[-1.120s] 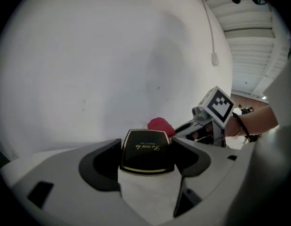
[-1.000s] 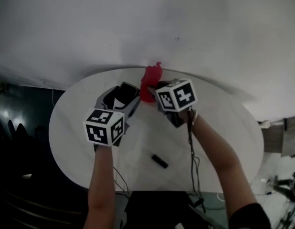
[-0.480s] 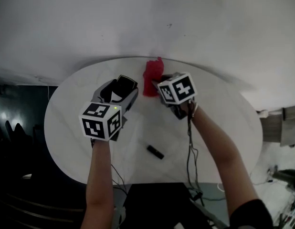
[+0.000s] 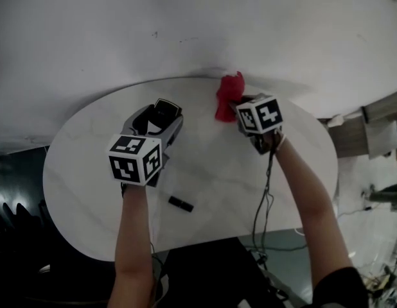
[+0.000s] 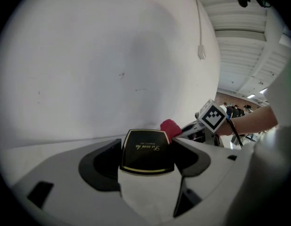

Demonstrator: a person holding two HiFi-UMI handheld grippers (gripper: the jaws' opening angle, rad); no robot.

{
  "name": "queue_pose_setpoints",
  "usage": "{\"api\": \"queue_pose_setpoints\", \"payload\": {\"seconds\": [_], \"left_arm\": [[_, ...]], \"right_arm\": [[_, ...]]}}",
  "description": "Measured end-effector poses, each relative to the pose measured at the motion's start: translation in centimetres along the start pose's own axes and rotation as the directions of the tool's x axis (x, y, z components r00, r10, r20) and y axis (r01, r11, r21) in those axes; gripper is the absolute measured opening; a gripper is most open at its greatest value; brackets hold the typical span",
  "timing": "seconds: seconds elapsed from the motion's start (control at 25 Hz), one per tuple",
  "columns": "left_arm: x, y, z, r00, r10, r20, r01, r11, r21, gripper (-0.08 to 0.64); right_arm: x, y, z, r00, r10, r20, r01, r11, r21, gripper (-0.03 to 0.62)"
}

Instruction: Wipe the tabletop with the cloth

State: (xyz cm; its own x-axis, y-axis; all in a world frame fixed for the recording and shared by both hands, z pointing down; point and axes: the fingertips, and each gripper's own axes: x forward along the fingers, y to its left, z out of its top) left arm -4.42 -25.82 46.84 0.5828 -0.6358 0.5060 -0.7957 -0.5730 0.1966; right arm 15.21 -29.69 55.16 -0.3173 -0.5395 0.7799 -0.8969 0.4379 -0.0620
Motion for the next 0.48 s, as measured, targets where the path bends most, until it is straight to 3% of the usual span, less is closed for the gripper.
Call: {"api": "queue_pose_setpoints", "payload": {"seconds": [0.16, 0.28, 0.4, 0.48], "left_arm": [[1.7, -2.5, 0.5, 0.999, -0.039, -0.011, 0.039, 0.999, 0.023, 0.336], [2.2, -3.9, 0.7, 0.998, -0.056, -0.013, 0.057, 0.998, 0.04, 0.336], [1.4, -4.5, 0.5, 0.999, -0.049, -0.008, 0.049, 0.997, 0.054, 0.336], [0.2, -4.1, 0.2, 0.999, -0.033, -0.004, 0.033, 0.998, 0.061, 0.336]], "right_arm": [[-2.6, -5.0, -2.8, 0.994, -0.109, -0.025, 0.11, 0.993, 0.039, 0.046], [-4.3, -7.4, -4.3, 0.99, -0.143, -0.022, 0.144, 0.981, 0.129, 0.046], [-5.7, -5.7, -4.2, 0.993, -0.122, 0.002, 0.121, 0.985, 0.124, 0.046], [-6.0, -1.9, -3.0, 0.998, -0.042, 0.04, 0.038, 0.994, 0.107, 0.046]]}}
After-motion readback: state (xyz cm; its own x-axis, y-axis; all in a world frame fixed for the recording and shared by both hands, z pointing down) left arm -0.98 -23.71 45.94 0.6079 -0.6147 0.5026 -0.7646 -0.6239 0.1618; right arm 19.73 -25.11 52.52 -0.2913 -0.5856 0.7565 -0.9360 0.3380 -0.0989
